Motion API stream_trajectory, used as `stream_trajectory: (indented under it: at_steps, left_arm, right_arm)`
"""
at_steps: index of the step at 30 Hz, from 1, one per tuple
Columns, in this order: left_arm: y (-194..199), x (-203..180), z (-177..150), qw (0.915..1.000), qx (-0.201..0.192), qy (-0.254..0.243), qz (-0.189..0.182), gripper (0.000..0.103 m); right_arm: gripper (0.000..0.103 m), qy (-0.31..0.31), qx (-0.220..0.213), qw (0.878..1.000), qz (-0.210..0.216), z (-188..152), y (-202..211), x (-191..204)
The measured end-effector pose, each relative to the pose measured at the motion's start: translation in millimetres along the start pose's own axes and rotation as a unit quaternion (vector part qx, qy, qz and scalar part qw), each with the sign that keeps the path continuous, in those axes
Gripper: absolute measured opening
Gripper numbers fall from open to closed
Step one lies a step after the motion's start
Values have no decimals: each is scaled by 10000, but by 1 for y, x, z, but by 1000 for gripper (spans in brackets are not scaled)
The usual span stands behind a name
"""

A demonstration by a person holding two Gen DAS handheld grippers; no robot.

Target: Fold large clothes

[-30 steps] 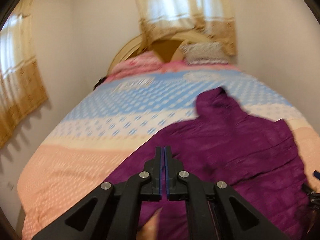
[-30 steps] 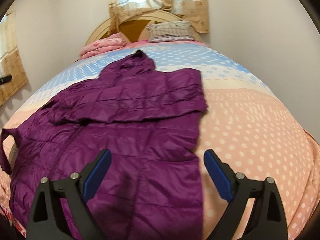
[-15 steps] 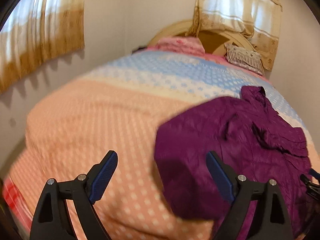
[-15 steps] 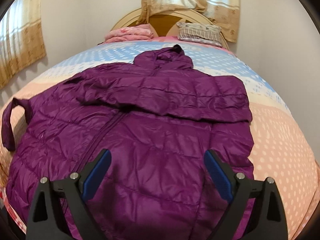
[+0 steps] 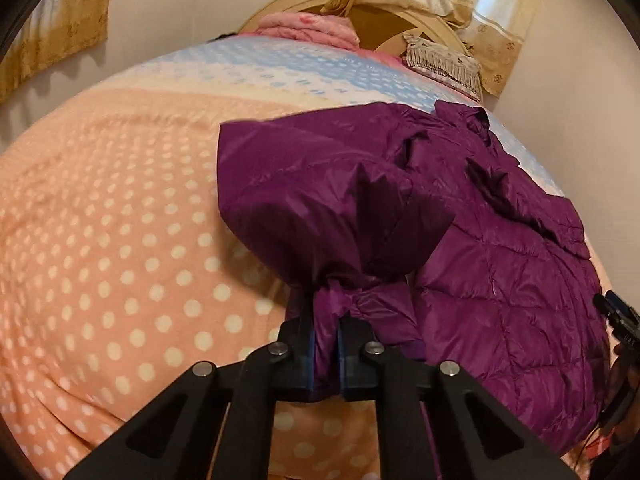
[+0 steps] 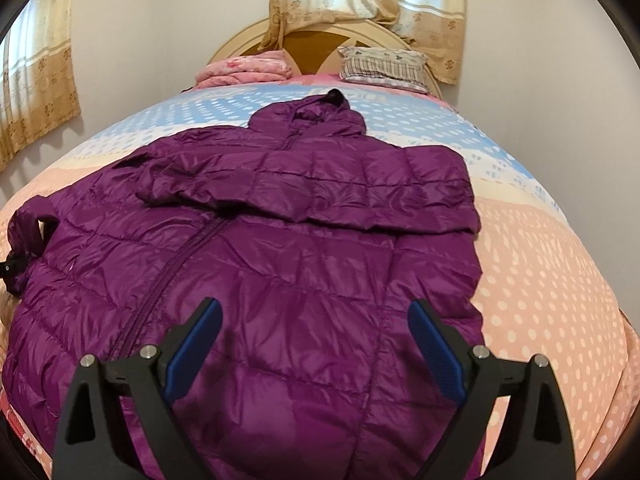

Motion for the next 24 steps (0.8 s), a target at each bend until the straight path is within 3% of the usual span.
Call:
stream_trajectory:
  at_steps: [2,3,6,10,17,24]
  left_arm:
    - [13,0,6,9994,-160,-148,257,6]
    - [26,-1,13,9974,-329,-308,558,6]
    - [63,-7,39,9905,-789,-595,953,5]
    - [103,-29,80,9802,-1245,-985,1180,5]
    - [135,-116,138,9649,-1759,-1760,840,5]
    - [91,-244,122,9471,-1599,-2781,1,8]
  right_arm:
    - [96,-70,-17,10000,-11,0,0,-6]
    - [96,-110,-16,9999,-21,0,-1,-9]
    - [96,-266,-10,9996,-52,2,-2,-22]
    - [96,-482,-66,9988,-102,6,1,-41]
    - [96,-862,-143,9959,-246,8,7,-75]
    - [96,-1047,-50,9941,-274,-4,1,-91]
Point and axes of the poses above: each gripper's, at about its wrist camera, not at the fingertips, and y roughly against the way its jaws point, x to its left, z to its top, the point moved 6 cm from there along -y, roughly the way its jaws point, and after that the axes turned 9 degrees about x, right-handed, at the moved point
